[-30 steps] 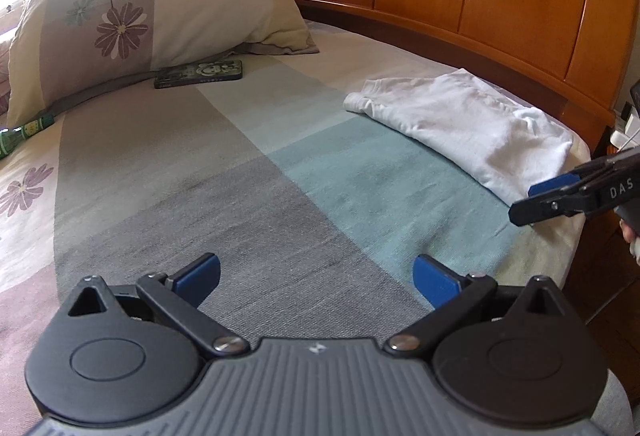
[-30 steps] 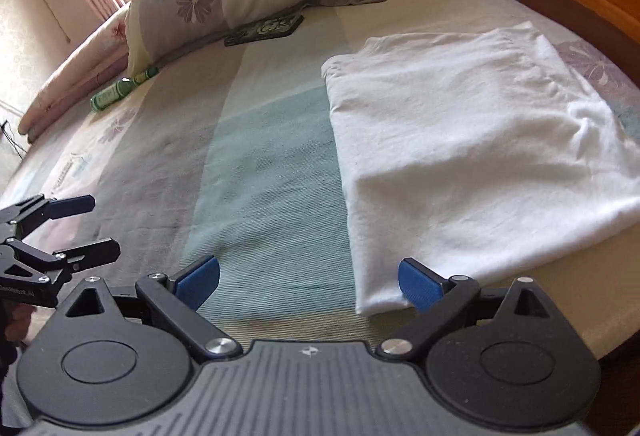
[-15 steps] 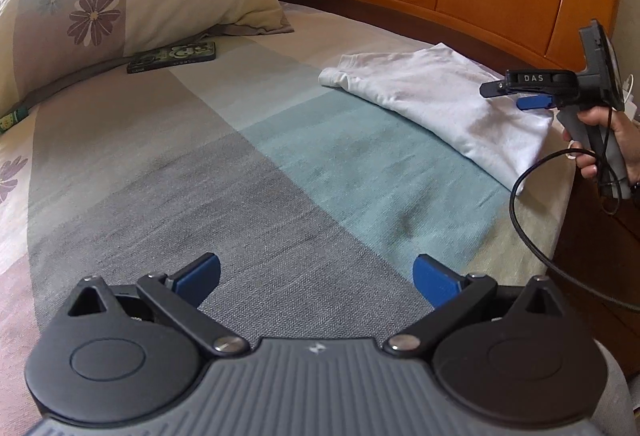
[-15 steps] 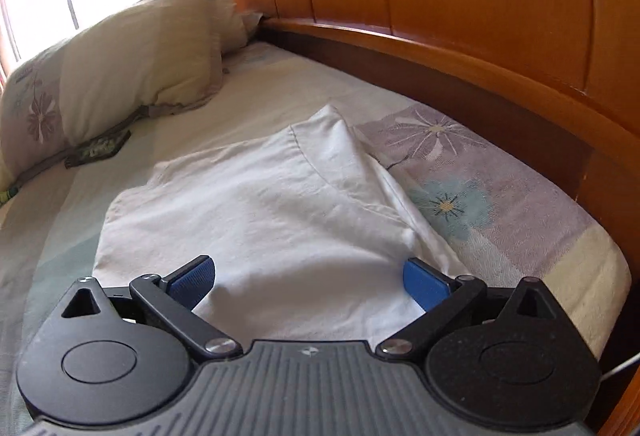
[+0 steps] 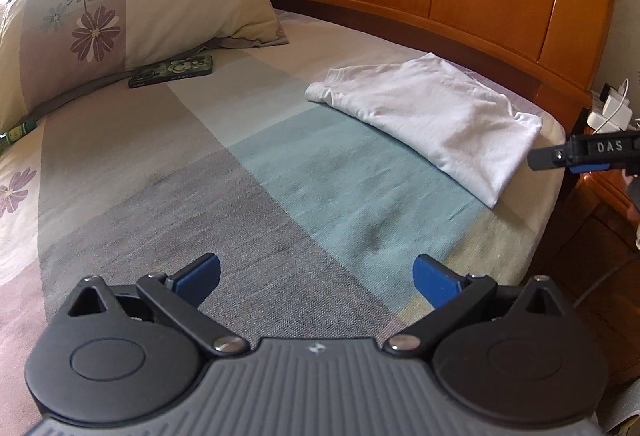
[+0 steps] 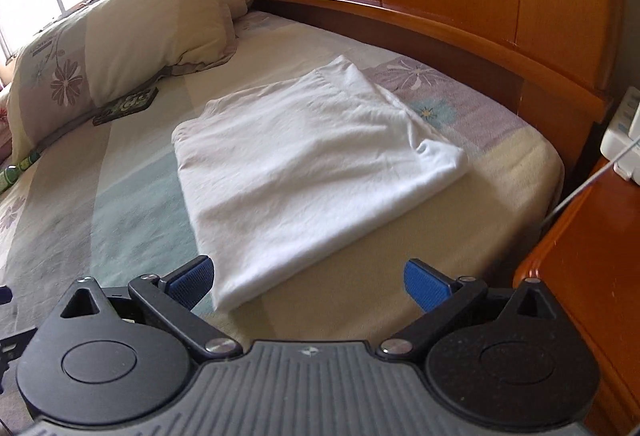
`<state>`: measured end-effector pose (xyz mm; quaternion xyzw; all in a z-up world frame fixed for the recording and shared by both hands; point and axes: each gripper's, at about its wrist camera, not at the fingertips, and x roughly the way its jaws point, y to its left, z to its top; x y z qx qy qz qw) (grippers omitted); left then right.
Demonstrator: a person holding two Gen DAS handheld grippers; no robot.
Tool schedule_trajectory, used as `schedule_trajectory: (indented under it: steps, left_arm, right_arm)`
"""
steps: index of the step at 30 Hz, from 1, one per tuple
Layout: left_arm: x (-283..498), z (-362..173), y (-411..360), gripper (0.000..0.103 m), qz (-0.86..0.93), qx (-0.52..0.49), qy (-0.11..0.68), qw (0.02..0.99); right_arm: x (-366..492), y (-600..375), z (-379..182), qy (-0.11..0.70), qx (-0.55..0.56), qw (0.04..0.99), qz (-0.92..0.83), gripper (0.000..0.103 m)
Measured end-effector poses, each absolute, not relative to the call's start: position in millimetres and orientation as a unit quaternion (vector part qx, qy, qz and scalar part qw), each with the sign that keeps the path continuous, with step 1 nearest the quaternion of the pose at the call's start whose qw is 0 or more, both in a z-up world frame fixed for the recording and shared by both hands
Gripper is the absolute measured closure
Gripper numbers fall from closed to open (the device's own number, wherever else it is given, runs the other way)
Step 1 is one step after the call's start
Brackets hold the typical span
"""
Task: Fold clothes
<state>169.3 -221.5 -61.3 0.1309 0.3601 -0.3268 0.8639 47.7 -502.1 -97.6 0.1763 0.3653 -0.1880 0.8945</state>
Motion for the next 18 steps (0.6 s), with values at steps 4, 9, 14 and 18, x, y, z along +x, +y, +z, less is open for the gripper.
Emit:
schedule_trajectory:
  steps: [4, 9, 14, 18]
  left_arm:
    - [153.4, -46.2, -223.9, 0.001, -0.308, 0.142, 0.338, 0.878]
    - [131.2, -30.1, -231.7, 0.001, -0.298, 0.162, 0.306, 0.889]
    - [106.2, -17.2, -231.6, 0.001, -0.311, 0.161, 0.272, 0.896]
    - [98.6, -9.6, -226.5, 0.001, -0.342, 0.124, 0.293, 0.884]
  right_arm:
    - [20.8, -475.7, -86.7, 0.374, 0.188, 0.888, -0.188, 0.000]
    - [-11.2, -450.6, -74.1, 0.379, 0.180, 0.888, -0.185, 0.000]
    - [-41.1, -432.1, -63.0, 0.374, 0.173, 0.892, -0.186, 0.000]
    - [-59.3, -422.4, -57.5, 0.364, 0.171, 0.895, -0.194, 0.000]
